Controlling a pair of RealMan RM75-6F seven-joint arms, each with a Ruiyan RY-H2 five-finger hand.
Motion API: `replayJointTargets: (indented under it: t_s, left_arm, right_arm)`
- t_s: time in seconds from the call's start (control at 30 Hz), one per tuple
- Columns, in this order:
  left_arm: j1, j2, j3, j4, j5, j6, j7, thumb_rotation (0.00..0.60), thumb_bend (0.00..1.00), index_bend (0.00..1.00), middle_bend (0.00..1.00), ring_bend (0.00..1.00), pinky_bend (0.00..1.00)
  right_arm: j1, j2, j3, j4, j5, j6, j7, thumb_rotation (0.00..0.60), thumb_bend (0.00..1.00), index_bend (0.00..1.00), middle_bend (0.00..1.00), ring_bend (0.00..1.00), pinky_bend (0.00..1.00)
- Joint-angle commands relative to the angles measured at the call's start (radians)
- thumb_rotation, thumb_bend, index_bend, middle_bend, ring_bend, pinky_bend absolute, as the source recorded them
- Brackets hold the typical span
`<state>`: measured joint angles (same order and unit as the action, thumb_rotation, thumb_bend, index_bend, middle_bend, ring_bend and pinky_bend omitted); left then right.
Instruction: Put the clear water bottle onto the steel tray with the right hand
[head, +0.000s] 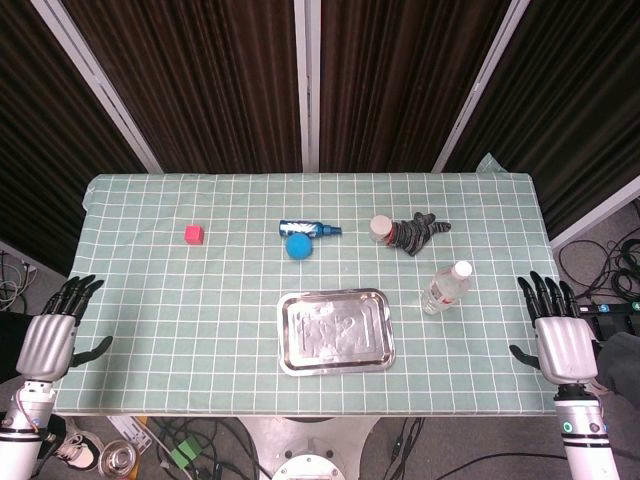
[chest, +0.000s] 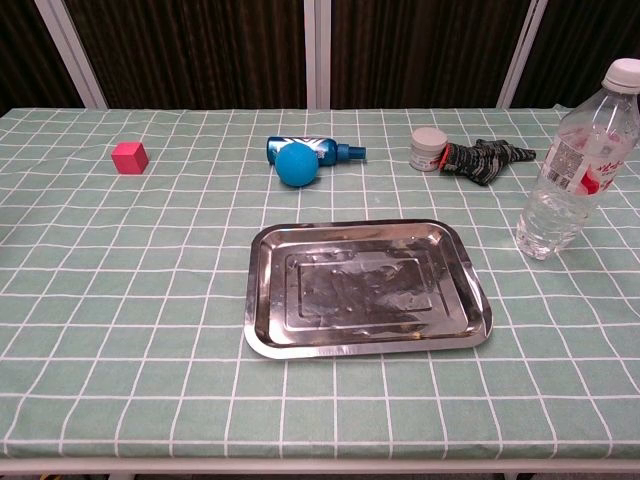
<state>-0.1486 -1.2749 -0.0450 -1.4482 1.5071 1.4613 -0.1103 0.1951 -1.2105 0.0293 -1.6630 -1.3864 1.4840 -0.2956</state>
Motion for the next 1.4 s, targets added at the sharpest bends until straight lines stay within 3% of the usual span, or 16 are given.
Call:
replayJointTargets:
  t_s: [0.03,0.2,0.3,0.4,0.53,0.63,0.73,0.97,1.4]
  left_arm:
    - [-0.005,-0.008,-0.004,0.009,-0.002,-0.006,-0.005,0.6,0.24,0.16,0.18,0.09,0.19]
    - [-0.006,-0.017,0.002,0.007,0.008,-0.004,-0.002,0.6,0.24,0.16,0.18,0.09,0.19]
    - [-0.005,-0.01,0.004,-0.002,0.012,-0.003,0.006,0.6,0.24,0.16,0.18,0.09,0.19]
    - [-0.011,-0.006,-0.003,-0.004,0.006,-0.009,0.004,0.6,0.24,0.16,0.18,0.09,0.19]
    - [-0.017,-0.012,-0.005,0.004,0.003,-0.019,-0.001,0.6,0.24,0.16,0.18,0.09,0.19]
    - [-0.016,-0.021,-0.002,0.021,-0.004,-0.026,-0.012,0.6,0.24,0.16,0.18,0.09,0.19]
    - [-0.015,-0.031,0.002,0.046,-0.008,-0.035,-0.025,0.6,0.24,0.16,0.18,0.09,0.19]
    - [-0.022,-0.039,-0.005,0.077,-0.008,-0.036,-0.046,0.6,0.24,0.16,0.18,0.09,0.19]
    - [-0.021,-0.041,-0.009,0.111,-0.014,-0.035,-0.071,0.6,0.24,0.16,0.18,0.09,0.19]
  right_arm:
    - [-0.002,0.003,0.01,0.004,0.004,-0.004,0.007,0.6,0.0,0.0,0.01,0.0,0.0]
    - [-0.012,0.02,0.03,-0.002,0.016,-0.004,0.053,0.6,0.0,0.0,0.02,0.0,0.0]
    - [-0.022,0.034,0.042,-0.007,0.026,-0.019,0.172,0.6,0.0,0.0,0.02,0.0,0.0]
    - [-0.019,0.026,0.058,0.041,0.017,-0.064,0.433,0.6,0.0,0.0,0.03,0.0,0.0]
    - [0.001,-0.012,0.078,0.168,0.009,-0.186,1.0,0.6,0.0,0.0,0.03,0.0,0.0]
    - [0.025,-0.06,0.099,0.298,0.035,-0.266,1.199,0.6,0.0,0.0,0.05,0.0,0.0]
    - [0.059,-0.126,0.099,0.439,0.017,-0.317,1.257,0.6,0.0,0.0,0.06,0.0,0.0]
    - [0.133,-0.239,0.102,0.597,-0.027,-0.401,1.396,0.6,0.0,0.0,0.07,0.0,0.0]
    - [0.27,-0.328,0.102,0.676,-0.094,-0.481,1.392,0.6,0.0,0.0,0.09,0.0,0.0]
